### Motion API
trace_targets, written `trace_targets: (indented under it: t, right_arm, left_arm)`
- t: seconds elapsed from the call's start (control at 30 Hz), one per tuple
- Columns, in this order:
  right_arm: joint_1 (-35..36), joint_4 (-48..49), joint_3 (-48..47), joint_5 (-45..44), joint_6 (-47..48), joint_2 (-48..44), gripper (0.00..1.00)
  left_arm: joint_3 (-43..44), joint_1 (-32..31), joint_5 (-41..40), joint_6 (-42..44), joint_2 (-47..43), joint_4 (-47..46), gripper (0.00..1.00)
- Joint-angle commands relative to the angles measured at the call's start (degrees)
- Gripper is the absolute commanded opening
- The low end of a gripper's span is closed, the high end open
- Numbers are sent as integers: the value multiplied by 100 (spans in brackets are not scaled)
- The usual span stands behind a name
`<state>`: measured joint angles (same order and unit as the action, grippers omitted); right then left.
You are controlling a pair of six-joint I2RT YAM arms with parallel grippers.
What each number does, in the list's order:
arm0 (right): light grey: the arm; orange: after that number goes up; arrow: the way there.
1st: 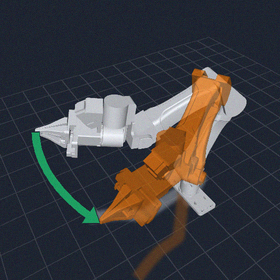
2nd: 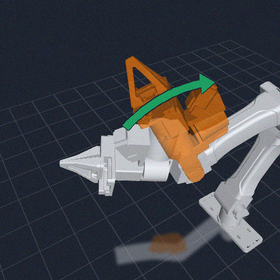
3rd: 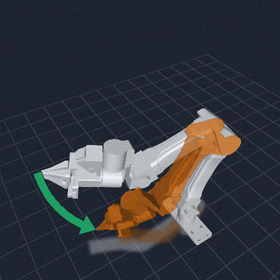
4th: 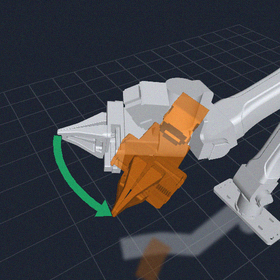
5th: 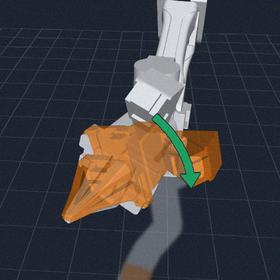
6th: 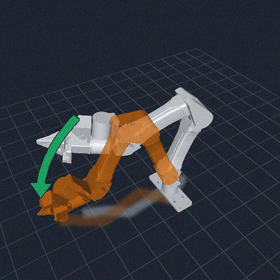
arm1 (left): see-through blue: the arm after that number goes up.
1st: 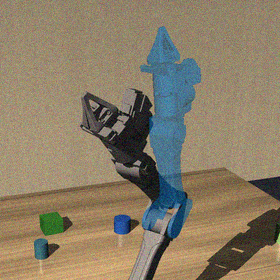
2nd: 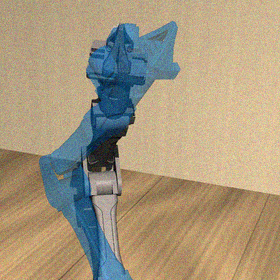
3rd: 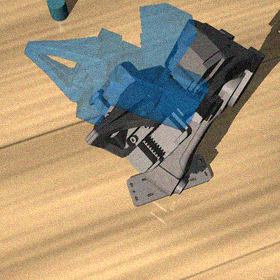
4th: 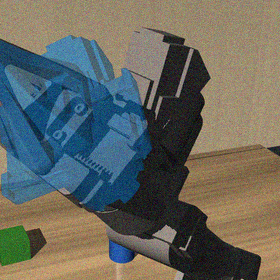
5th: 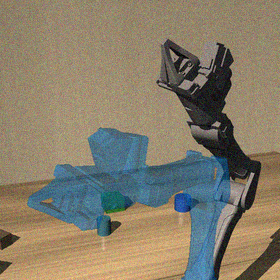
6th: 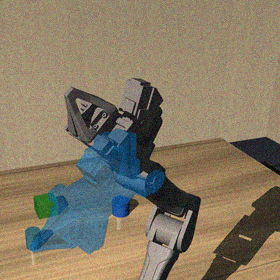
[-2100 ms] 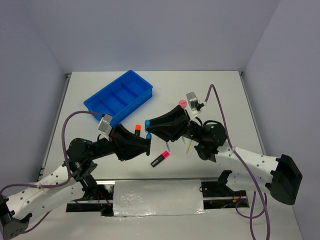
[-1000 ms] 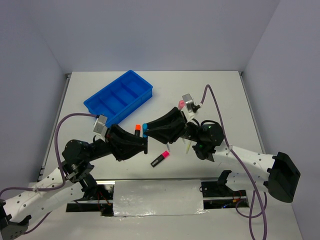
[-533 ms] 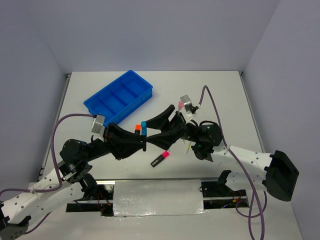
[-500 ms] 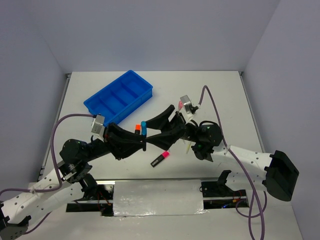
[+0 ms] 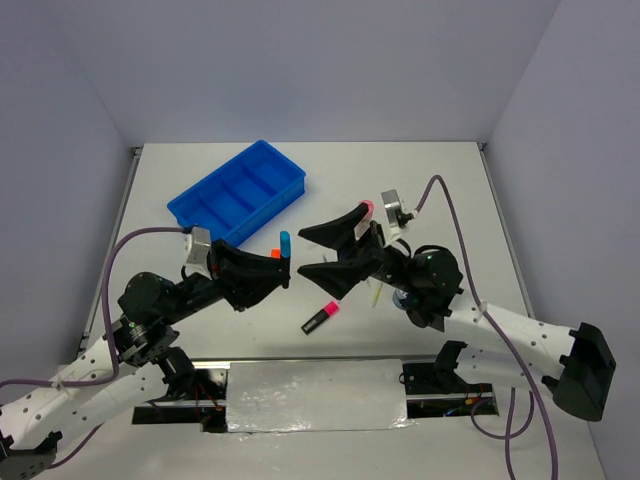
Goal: Sort the stationery into containers
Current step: Close the pen cap on the pen.
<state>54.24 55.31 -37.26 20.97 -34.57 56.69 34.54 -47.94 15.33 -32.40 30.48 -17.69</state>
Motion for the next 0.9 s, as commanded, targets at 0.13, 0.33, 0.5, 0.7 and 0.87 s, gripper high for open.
trace_targets:
  t: [0.13,0.33,0.5,0.7,0.87]
  right_arm:
    - [60,-2170,-334,-1507,547,-553,98]
    - [552,-3436,-1098,-2359,881,-334,89]
    - [1097,-3668,-1627,-2853,1259,-44,82]
    - [1255,-3991,-1968,-3317,1356,245,73]
    - [1467,-4449,-2303,-4074,1391,536,71]
  left_arm:
    - [580,-13,-689,919,-69,583,0]
    - [703,-13,-1005,1157,46,811,0]
    - [755,-13,-1138,1210,151,890,0]
    - [729,-13,-1217,1192,151,917,0]
    - [791,-13,-1287,1236,169,987,0]
